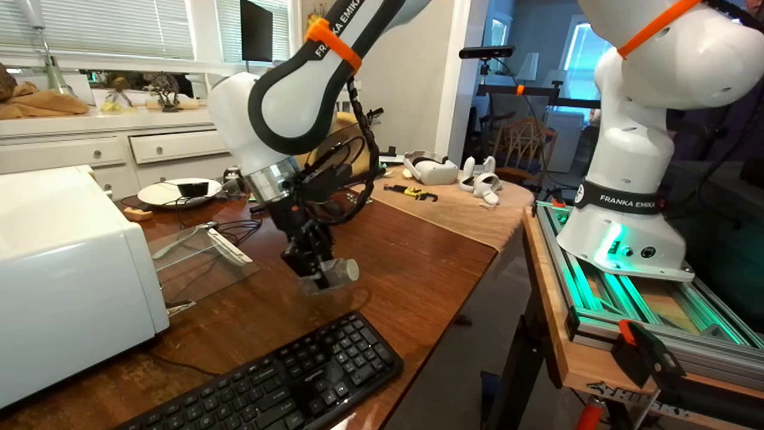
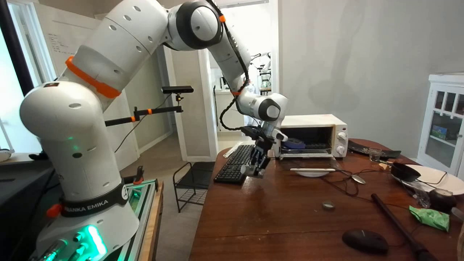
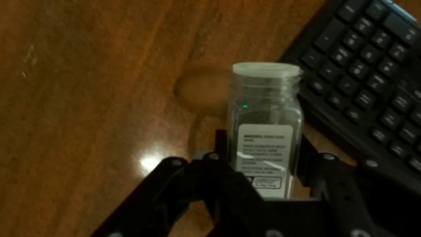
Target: Put the bottle upright, then put the grey lid on the bottle
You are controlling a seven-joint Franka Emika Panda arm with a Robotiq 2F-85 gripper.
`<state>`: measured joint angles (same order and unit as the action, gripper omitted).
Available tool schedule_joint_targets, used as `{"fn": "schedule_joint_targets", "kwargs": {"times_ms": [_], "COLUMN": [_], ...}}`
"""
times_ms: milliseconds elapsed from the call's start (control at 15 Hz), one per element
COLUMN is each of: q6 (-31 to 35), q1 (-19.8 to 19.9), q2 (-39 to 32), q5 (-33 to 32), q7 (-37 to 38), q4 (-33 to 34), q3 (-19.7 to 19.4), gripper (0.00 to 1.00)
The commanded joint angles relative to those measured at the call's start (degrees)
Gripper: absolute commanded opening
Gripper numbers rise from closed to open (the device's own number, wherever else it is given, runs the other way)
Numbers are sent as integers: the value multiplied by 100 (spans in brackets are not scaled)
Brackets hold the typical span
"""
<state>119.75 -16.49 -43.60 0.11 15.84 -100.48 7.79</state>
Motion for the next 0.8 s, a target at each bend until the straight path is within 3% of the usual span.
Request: {"fn": "schedule_joint_targets", "kwargs": {"times_ms": [0,400,733], "q6": [-308,-962,-1282], "q1": [800,1919,2404], "q2": [47,-440,-364], "q5": [631,1482,2541], "q7": [-759,-1466,-1477], "q4": [-504,-551,-434], "q3": [12,-188,-100], "gripper": [24,24,24]}}
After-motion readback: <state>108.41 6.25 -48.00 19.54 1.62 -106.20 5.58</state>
